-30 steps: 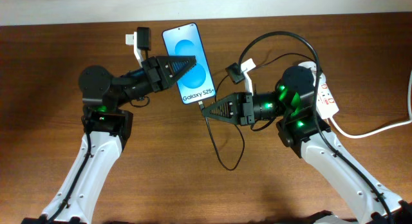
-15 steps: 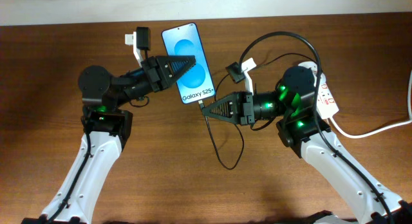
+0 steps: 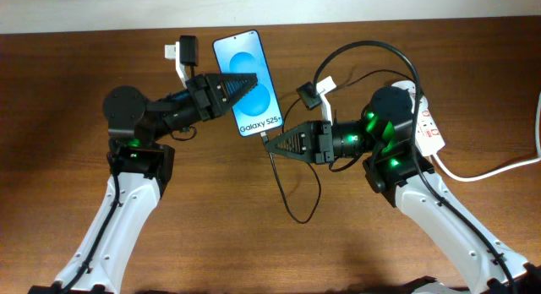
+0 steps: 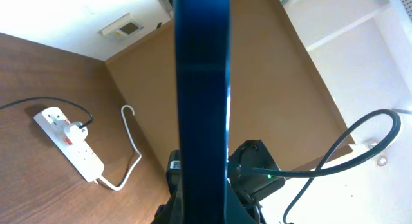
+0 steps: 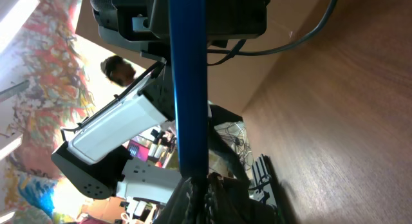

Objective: Plug charger to phone and switch on socket

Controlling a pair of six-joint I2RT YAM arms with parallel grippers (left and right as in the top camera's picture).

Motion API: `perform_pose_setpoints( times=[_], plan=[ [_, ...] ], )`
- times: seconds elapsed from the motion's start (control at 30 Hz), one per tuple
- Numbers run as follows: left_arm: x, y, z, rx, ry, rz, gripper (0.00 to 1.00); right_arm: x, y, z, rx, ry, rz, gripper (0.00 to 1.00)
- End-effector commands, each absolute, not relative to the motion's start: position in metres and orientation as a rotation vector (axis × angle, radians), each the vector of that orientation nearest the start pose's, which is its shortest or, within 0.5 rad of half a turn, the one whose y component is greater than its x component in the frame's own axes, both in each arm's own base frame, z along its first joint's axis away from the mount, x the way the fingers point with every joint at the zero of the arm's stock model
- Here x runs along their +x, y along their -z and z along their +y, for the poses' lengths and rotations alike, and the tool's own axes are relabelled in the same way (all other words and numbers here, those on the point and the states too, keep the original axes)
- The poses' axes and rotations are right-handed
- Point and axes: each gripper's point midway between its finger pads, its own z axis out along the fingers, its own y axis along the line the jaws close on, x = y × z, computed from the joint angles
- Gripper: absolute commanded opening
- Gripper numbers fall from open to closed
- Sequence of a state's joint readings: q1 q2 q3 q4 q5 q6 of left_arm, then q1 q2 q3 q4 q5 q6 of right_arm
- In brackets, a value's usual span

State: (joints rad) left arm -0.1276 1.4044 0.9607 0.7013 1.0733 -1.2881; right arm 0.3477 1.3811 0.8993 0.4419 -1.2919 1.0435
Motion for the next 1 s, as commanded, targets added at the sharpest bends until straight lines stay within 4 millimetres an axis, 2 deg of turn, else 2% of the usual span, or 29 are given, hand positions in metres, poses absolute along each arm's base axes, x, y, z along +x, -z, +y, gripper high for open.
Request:
perform_pose_setpoints(
  times=[0.0,0.43,0.9,0.97],
  plan=[
    [0.348,-0.369,-0.197,0.157,1.792,1.725,0.0,0.265,-0.311,0.272,-0.55,-1.954,1.949,0.04],
    [0.347,-0.367,-0.199,0.156,1.795,1.74,0.0,0.264,-0.311,0.272,-0.559,-1.957,1.946,0.04],
    [0.324,-0.361,-0.21,0.306,1.857,1.79,0.0,0.276,-0.318,0.272,-0.524,-1.893,1.887,0.04],
    [0.319,-0.361,-0.217,0.325,1.87,1.793,0.0,0.28,-0.331,0.272,-0.511,-1.893,1.835,0.04]
  ],
)
